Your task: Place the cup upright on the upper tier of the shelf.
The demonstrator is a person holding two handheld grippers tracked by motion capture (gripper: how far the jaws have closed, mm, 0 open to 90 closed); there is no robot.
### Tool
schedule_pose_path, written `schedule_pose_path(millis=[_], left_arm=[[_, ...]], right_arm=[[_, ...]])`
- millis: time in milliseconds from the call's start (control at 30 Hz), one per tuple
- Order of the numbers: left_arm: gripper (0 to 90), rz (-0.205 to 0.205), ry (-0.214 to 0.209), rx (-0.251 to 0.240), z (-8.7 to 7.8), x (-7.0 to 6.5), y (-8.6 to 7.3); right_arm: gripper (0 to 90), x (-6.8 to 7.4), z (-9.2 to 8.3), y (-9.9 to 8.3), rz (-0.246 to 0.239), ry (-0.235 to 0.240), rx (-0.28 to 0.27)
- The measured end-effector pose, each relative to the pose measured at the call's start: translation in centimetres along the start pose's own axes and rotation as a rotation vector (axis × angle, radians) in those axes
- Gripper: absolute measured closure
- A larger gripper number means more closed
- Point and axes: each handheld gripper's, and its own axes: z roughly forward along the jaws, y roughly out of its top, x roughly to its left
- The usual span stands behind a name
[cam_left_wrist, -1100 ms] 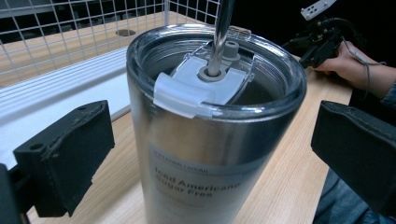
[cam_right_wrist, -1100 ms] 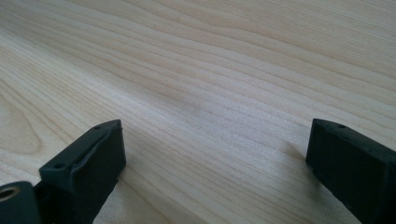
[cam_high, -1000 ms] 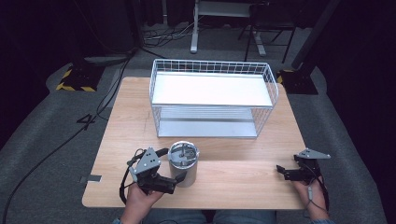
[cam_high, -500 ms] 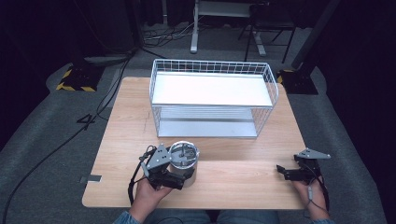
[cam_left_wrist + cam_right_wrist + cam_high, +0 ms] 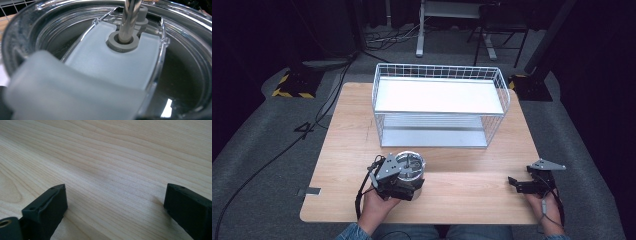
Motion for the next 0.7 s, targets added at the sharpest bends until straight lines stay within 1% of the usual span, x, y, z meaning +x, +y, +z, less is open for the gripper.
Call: schedule_pose_path(millis=[100,233,367,533,700], left_arm=[[2.1,0.003,-0.007,0.003,-0.04,0.10,0.04],[2.6,0.004,0.004,0.018,-0.08,0.00,0.23],[2.8,0.006,0.005,0.033,-0.13,0.02,0.39],[2.9,0.007,0.002,0.053,-0.09,0.17,0.69],[3.0,-0.009,0.003,0.061,-0.17,0.58,0.84]], right_arm=[[5.6,0.01,-0.01,0.00,-0.001,-0.002,-0.001],[6.0,0.04,-0.02,-0.01,-0.003,-0.006,-0.003],[6.4,0.03,-0.03,-0.01,-0.003,-0.006,-0.004],[9.2,0.08,-0.09,-0.03,-0.008,-0.003,-0.010],[9.4,0.08,-0.10,-0.04,-0.009,-0.002,-0.012]])
